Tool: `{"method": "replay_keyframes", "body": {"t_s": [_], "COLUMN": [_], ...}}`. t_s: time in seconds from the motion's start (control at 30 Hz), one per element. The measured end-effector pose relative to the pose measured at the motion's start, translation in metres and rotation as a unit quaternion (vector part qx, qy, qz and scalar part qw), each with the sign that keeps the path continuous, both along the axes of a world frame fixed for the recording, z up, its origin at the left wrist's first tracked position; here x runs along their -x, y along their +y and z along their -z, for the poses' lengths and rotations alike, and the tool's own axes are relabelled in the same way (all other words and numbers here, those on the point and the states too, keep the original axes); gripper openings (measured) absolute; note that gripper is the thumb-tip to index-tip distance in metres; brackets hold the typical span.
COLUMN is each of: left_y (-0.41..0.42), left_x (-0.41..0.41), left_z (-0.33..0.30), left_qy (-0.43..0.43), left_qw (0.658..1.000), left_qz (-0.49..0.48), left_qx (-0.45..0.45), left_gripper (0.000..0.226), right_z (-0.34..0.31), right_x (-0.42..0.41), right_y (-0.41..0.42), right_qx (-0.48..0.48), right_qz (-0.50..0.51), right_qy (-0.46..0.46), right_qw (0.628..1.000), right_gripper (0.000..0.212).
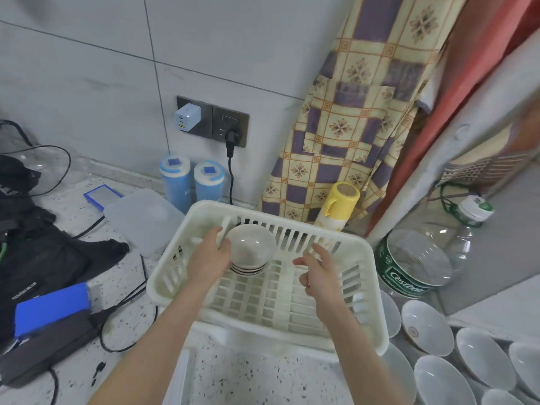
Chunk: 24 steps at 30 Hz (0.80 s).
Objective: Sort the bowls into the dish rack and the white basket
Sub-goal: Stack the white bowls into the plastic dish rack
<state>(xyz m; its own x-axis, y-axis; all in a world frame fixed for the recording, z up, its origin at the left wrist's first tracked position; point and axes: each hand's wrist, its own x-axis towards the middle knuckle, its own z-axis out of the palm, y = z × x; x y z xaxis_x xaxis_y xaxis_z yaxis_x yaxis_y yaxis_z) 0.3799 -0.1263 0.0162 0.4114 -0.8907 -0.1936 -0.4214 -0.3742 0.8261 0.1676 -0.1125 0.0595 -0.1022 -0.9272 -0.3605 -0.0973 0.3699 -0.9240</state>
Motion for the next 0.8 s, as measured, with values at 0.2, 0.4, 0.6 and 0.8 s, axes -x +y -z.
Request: {"method": "replay_keyframes", "body": {"t_s": [0.2, 0.4, 0.6, 0.8], "left_y": [0.028, 0.098, 0.146, 0.168], "left_x": [0.029, 0.103, 0.19, 0.258], "left_z": [-0.028, -0.05, -0.033, -0.002], "left_qy": [0.067, 0.143, 0.171, 0.26], "left_qw": [0.991, 0.976, 0.963, 0.929], "left_qz": [-0.012, 0.105, 0.201, 0.154], "left_qx": [0.119, 0.129, 0.05, -0.215], "left_gripper": [0.027, 0.012, 0.02, 0.037], "right_z": [-0.021, -0.017, 0.004, 0.034], "right_x": [0.051, 0.106, 0.179, 0.248], "right_y": [0.058, 0.121, 0.165, 0.191], "right_qx": [0.072, 0.065, -0.002, -0.072], "right_qz": [0.096, 0.169, 0.237, 0.24], "right_qy": [-0.083, -0.133, -0.111, -0.099], "right_qw": [0.989, 0.974, 0.965, 0.963], "right_gripper": [0.028, 0.022, 0.017, 0.016]}}
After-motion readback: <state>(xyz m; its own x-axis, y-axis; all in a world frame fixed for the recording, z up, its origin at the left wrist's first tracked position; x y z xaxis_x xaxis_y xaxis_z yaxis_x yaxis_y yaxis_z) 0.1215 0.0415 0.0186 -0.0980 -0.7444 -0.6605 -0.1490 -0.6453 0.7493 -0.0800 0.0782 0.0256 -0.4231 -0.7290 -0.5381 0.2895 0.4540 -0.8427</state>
